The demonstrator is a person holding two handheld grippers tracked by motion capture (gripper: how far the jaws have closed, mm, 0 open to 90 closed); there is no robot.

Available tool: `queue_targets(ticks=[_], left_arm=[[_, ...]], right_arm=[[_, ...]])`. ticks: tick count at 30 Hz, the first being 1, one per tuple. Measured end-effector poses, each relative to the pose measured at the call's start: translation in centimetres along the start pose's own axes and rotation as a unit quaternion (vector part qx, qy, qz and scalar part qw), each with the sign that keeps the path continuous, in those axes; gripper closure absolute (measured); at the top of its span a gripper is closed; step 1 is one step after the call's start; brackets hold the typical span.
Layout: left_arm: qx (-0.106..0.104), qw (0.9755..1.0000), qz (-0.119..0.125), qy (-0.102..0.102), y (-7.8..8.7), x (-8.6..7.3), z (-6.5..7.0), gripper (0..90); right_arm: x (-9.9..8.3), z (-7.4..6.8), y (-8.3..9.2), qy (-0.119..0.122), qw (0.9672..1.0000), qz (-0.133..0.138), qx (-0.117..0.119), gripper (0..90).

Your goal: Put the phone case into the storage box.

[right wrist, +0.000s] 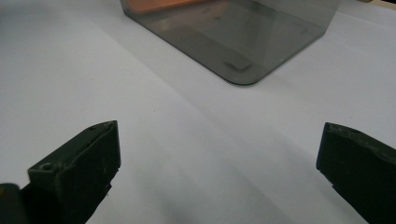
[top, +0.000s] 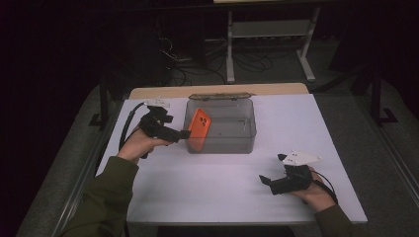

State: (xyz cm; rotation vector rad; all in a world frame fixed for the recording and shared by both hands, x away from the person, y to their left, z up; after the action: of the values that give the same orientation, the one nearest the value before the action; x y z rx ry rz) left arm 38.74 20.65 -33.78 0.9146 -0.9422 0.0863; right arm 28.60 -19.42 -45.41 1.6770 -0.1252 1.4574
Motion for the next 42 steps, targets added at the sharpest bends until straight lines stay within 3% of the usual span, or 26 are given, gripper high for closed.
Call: queue_targets(ticks=[20,32,42], left_arm=[[-0.002,0.9984,0.051,-0.025,1.0,-4.6,-0.2,0.0],[-0.005,0.9959,0.075,-0.05,1.2,-7.1,0.6,0.0],[-0.018,0.9944,0.091,-0.05,0.6,-9.6,0.6,0.0]], right_arm=[[0.0,-0.1,-0.1,0.0,1.0,-0.001,0.0,0.0],[-0.1,0.0,-0.1,-0.001,1.0,-0.001,-0.001,0.0],[-0.1,0.0,-0.1,0.0,1.0,0.0,-0.001,0.0]])
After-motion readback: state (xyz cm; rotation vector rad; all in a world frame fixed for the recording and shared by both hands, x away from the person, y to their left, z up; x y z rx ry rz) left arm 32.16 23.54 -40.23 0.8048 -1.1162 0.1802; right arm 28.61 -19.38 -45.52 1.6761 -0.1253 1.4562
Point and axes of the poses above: each handheld gripper's, and its own axes: y roughly backward along the jaws, x roughly out of its top, z roughly to its right, the point moved 1 cm from there along -y, roughly forward along the jaws, and after that the axes turned 8 degrees about y, right-handed, at the moved point
